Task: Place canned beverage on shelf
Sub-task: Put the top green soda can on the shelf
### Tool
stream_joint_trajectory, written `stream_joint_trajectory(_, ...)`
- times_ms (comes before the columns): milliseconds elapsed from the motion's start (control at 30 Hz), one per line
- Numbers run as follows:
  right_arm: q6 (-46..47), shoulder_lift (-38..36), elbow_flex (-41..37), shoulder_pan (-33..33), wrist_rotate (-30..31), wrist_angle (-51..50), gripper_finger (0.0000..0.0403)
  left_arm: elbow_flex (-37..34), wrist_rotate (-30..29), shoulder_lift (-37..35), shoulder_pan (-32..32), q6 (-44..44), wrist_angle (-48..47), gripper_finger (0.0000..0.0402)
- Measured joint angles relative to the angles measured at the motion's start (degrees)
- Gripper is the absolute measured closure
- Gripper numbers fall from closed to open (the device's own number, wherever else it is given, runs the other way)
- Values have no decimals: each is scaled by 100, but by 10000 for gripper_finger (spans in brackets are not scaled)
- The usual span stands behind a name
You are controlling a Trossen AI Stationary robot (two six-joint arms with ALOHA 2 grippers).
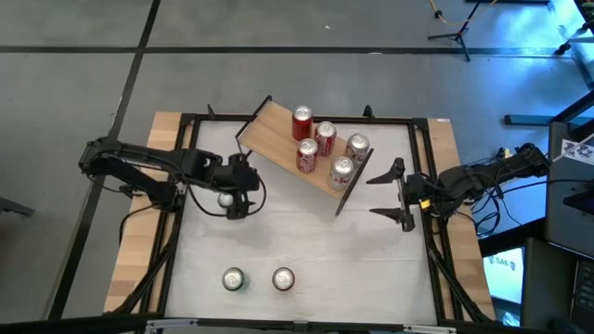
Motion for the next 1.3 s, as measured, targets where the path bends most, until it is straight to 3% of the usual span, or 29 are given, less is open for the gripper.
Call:
stream_joint_trajectory(167,59,-75,0,0,132,-424,54,502,37,-2,-58,-813,-313,56)
stream_joint_trajectory(367,41,-704,5,0,219,-645,54,1304,46,-4,-180,-1414,-1775,56)
stream_joint_trajectory(600,28,-1162,-109,0,256,-950,54,1920,24,-16,-301,-2837,-3209,56)
stream_joint_trajectory(833,35,-1355,-856,0,254,-329,54,1772,237,-31,-346,-4128,-3582,56)
stream_joint_trajectory(1100,141,-1390,-1436,0,47,376,54,949,221,-37,-212,-4438,-3563,56)
stream_joint_trajectory(1300,233,-1388,-1566,0,-48,396,54,184,342,-32,-130,-4455,-2950,56)
